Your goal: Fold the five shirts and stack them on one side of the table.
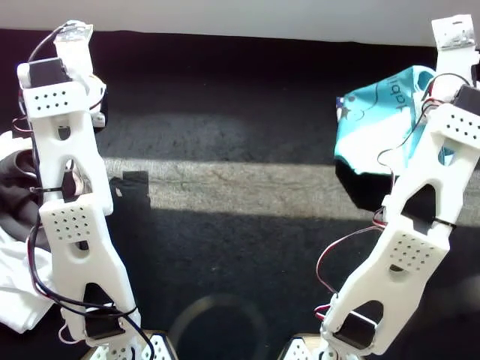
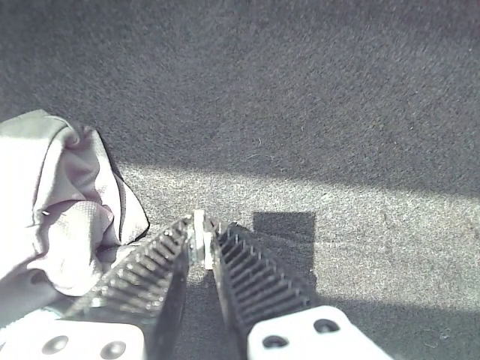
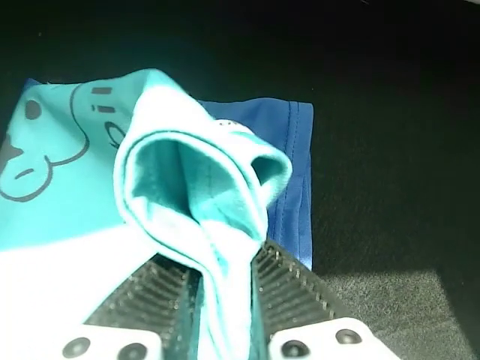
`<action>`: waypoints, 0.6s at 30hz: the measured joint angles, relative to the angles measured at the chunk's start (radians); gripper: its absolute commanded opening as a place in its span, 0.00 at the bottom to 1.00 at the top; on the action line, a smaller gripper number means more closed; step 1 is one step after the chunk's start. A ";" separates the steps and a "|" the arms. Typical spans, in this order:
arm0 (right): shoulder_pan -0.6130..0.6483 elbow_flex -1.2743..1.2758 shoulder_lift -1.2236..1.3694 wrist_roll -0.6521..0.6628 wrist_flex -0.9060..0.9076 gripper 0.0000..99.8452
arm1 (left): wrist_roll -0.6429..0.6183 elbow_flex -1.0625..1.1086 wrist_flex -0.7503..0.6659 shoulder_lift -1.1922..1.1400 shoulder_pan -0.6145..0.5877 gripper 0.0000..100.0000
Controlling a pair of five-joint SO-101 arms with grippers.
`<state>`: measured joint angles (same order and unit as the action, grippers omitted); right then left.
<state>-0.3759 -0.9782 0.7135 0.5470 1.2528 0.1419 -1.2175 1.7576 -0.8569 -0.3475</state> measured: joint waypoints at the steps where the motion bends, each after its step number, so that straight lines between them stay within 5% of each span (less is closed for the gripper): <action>1: -0.005 0.000 0.025 0.000 -0.026 0.01 | 0.000 0.000 0.000 0.000 0.000 0.01; 11: -0.060 0.000 0.216 0.000 -0.305 0.01 | 0.000 0.000 0.000 0.000 -0.038 0.01; 18: -0.058 0.002 0.218 0.000 -0.229 0.24 | 0.000 0.000 0.000 0.000 -0.038 0.18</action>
<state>-0.4342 -0.9766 0.9314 0.5470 1.0242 0.1419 -1.2175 1.7576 -0.8569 -0.3859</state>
